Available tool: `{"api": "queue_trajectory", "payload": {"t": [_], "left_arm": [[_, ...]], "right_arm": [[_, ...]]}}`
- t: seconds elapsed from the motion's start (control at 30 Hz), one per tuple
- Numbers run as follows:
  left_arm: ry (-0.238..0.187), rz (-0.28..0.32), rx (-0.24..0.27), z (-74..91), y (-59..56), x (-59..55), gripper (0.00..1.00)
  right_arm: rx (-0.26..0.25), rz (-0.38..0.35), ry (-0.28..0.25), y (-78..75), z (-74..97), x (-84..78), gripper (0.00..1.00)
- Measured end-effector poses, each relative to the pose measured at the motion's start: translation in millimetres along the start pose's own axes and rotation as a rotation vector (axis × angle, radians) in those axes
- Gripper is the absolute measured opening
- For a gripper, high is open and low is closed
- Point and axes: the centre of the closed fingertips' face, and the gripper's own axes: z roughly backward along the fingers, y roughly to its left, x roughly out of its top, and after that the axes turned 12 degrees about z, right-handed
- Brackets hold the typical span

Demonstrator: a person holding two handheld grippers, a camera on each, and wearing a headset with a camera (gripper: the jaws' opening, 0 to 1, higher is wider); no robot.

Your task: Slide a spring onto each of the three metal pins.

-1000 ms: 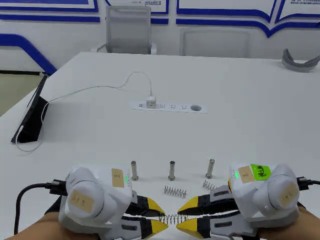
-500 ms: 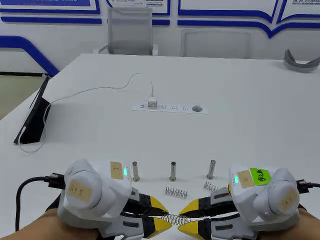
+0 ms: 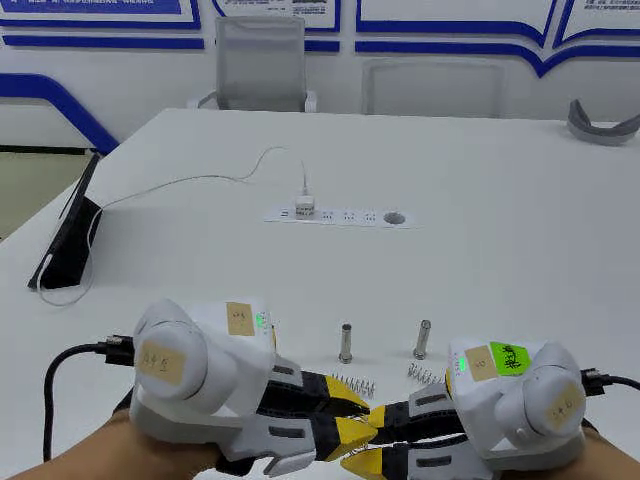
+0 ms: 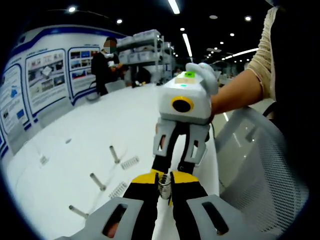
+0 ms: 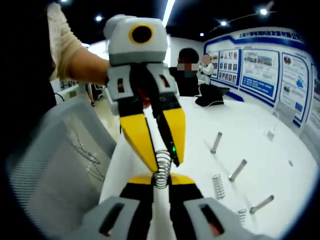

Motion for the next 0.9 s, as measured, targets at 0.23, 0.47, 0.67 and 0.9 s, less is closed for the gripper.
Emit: {"api": "queue_trajectory", "payload": {"t": [0.23, 0.47, 0.67, 0.9], "left_arm": [[0.007, 0.009, -0.006, 1.5, -1.1, -3.9, 0.08], [0.003, 0.022, 0.003, 5.0, 3.1, -6.0, 0.08], [0.002, 0.029, 0.025, 11.8, 12.1, -7.9, 0.08], [0.011, 0.034, 0.066, 20.8, 29.9, -11.8, 0.08]], "right_arm": [[-0.002, -0.012, -0.005, 2.5, -2.8, -0.6, 0.12], [-0.027, -0.034, -0.009, -2.0, -3.7, 1.5, 0.17], [-0.061, -0.059, -0.007, -8.3, 2.8, -2.1, 0.25], [-0.119, -0.086, 0.002, -17.3, 17.7, -11.8, 0.34]]}}
